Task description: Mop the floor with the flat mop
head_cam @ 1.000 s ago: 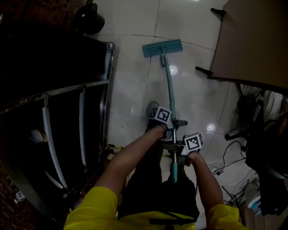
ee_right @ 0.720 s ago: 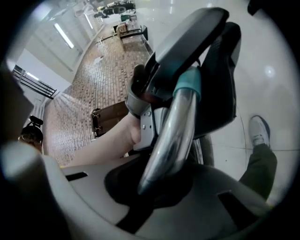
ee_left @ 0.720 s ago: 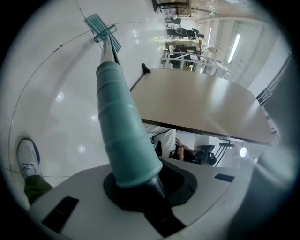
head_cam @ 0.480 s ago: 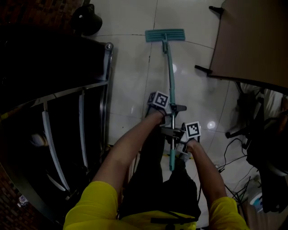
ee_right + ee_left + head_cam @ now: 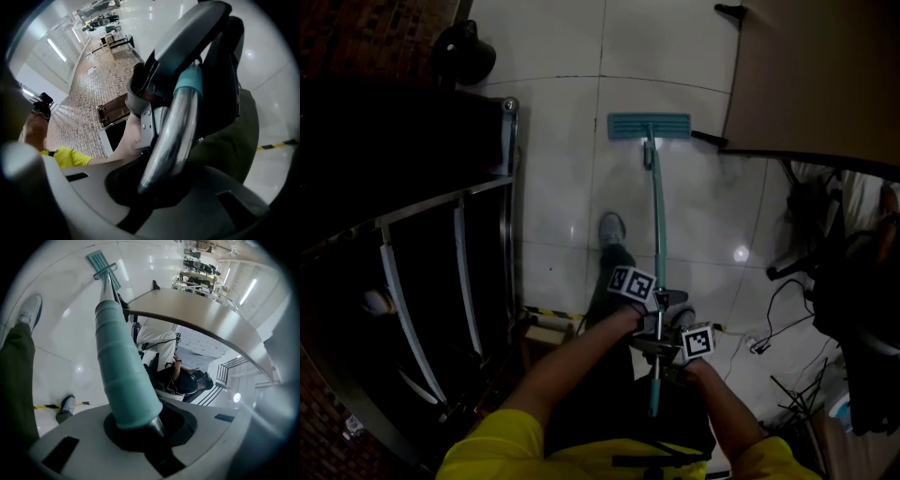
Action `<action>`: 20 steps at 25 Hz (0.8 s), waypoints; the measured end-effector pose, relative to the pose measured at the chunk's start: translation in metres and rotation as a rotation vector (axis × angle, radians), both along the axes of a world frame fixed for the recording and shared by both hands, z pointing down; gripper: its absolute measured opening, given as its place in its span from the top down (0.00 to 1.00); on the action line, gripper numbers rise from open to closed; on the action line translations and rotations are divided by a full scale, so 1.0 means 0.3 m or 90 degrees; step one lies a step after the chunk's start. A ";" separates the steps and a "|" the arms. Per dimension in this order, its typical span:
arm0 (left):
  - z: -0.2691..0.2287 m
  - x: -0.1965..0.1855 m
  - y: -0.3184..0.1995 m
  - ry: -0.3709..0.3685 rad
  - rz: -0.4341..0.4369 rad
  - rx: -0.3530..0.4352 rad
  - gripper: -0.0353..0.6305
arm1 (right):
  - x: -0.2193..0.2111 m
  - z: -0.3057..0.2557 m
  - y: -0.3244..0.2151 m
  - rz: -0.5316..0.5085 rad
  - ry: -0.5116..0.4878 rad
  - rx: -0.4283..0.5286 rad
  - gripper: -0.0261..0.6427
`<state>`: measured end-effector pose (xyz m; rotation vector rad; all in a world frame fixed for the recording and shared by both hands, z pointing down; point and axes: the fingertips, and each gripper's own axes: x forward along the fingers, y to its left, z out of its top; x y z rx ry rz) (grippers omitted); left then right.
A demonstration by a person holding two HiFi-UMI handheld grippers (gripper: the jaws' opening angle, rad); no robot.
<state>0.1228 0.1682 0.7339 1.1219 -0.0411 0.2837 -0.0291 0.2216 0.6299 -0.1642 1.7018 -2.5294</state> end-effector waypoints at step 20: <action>0.014 0.084 -0.248 -0.012 -0.007 0.034 0.85 | 0.077 -0.016 -0.213 0.008 -0.038 -0.021 0.94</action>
